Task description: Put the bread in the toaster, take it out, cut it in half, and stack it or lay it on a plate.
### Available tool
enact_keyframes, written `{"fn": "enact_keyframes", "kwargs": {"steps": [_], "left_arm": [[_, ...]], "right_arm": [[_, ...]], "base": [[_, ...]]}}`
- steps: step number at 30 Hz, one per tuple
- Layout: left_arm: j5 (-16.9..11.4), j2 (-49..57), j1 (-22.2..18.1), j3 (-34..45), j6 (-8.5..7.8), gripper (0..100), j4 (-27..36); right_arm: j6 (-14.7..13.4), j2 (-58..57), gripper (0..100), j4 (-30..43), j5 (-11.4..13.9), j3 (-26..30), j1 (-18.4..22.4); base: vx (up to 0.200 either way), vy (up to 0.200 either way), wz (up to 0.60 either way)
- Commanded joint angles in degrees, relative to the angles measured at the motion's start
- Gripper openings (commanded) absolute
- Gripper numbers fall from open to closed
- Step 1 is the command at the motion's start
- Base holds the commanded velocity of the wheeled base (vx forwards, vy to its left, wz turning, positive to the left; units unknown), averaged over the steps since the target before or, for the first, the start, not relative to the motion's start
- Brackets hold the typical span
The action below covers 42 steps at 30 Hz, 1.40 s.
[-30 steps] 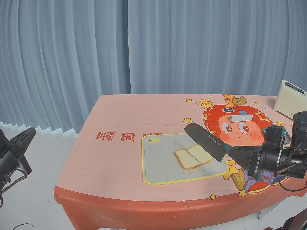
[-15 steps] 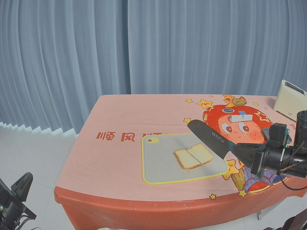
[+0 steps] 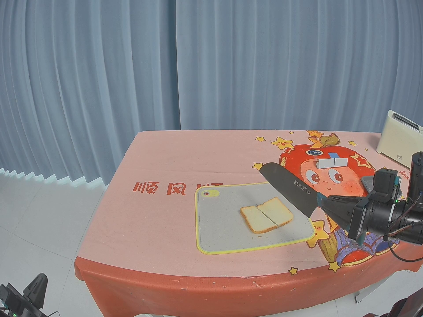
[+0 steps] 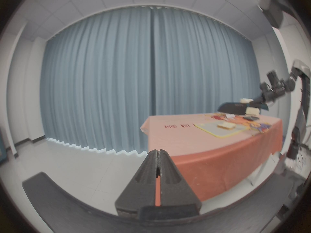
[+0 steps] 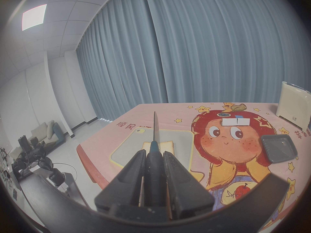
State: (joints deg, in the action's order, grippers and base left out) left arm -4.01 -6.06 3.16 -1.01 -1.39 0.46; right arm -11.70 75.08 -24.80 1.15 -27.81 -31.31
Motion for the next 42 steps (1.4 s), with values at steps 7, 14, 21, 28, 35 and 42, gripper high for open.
{"fn": "enact_keyframes", "kwargs": {"steps": [7, 14, 21, 28, 35, 42], "left_arm": [[2.0, 3.9, -2.9, 1.0, -0.9, 0, -0.7], [2.3, 3.9, -3.0, 1.0, -0.19, 0, -0.7], [2.5, 3.9, -3.1, 1.0, 0.6, 0, -0.7], [2.5, 3.9, -3.1, 1.0, 0.69, 0, -0.7], [2.5, 3.9, -3.1, 1.0, 0.69, 0, -0.7], [2.5, 3.9, -3.1, 1.0, 0.69, 0, -0.7]], "right_arm": [[0.0, 0.3, 0, 0.0, 0.0, 0.3, 0.0], [0.1, 0.0, 0, -0.1, 0.0, 0.4, 0.4], [0.1, 0.0, 0, -0.1, -0.4, 0.6, 0.7], [0.1, 0.0, 0, 0.0, -1.4, 1.2, 1.7], [0.2, -0.9, 0, -0.1, -1.3, 2.1, 4.0], [1.2, 0.7, 0, -0.1, -1.3, 0.4, 5.4]], "base": [[0.0, 0.0, 0.0], [0.0, 0.0, 0.0], [0.0, 0.0, 0.0], [0.0, 0.0, 0.0], [0.0, 0.0, 0.0], [0.0, 0.0, 0.0]]}}
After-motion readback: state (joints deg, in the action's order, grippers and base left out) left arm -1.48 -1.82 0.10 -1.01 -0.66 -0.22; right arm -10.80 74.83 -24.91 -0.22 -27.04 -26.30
